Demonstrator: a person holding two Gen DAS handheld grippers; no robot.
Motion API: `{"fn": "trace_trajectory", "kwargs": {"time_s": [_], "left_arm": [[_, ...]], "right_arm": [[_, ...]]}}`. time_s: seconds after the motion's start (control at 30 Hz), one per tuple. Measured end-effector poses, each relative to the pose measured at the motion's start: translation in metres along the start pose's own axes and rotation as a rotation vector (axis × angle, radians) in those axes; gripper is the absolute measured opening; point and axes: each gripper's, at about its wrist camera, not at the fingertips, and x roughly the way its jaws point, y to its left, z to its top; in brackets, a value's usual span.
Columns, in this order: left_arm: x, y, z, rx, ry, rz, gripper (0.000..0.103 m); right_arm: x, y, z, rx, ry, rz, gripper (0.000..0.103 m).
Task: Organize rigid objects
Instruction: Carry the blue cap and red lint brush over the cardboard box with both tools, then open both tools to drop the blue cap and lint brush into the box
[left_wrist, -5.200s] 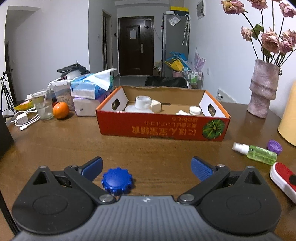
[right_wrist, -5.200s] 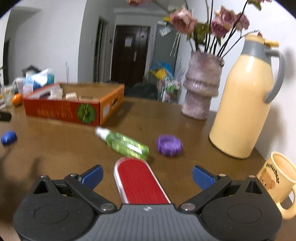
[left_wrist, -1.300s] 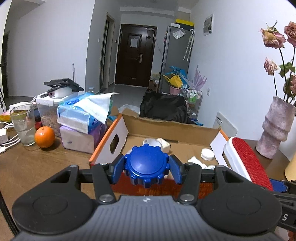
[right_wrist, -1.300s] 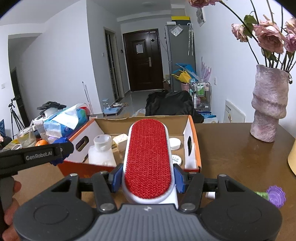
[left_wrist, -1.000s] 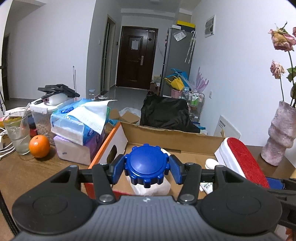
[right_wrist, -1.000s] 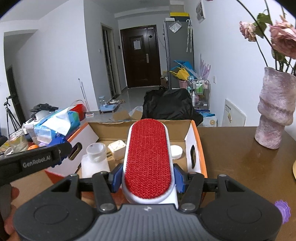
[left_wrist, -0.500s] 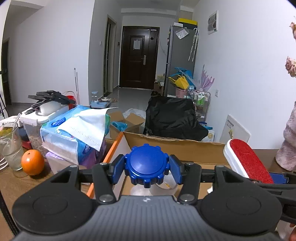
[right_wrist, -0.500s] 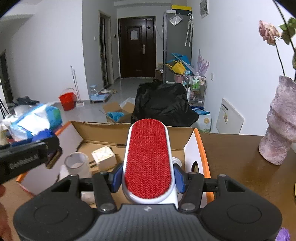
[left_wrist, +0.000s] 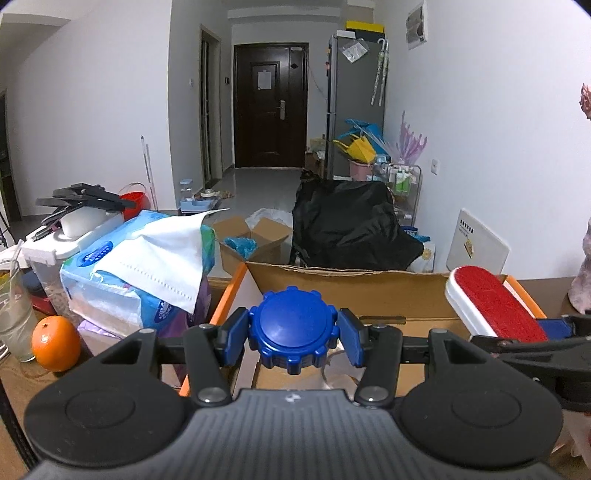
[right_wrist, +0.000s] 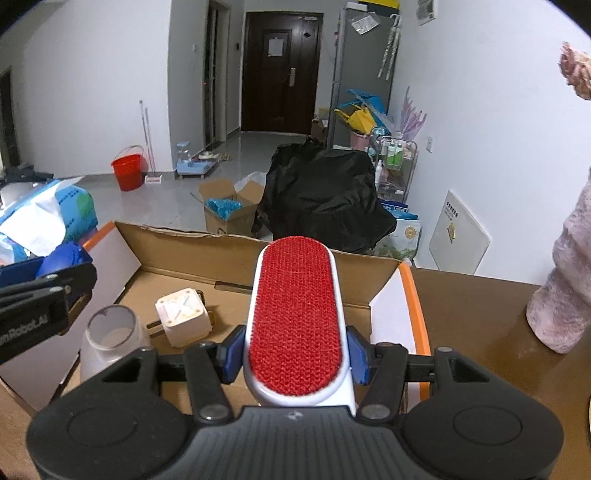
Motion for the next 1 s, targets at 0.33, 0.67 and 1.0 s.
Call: {"fn": "trace_trajectory", "kwargs": {"time_s": [0.33,0.67,1.0], "left_arm": [[-0.007,0.008,0.006,-0.006,0.002,0.009,0.099],[-0.012,0.009,0.007,-0.012,-0.005,0.017,0.103],[-0.019,0.009,0.006,-0.016,-0.009,0.021,0.103]], "right_arm": [[-0.025,0.003,0.009,-0.07,-0.059,-0.062,0.096],[-0.03,-0.001,0.003,-0.068,-0.045,-0.069,0.103],[-0.035,-0.009,-0.004,-0.041,-0.047,-0.051,0.103]]}}
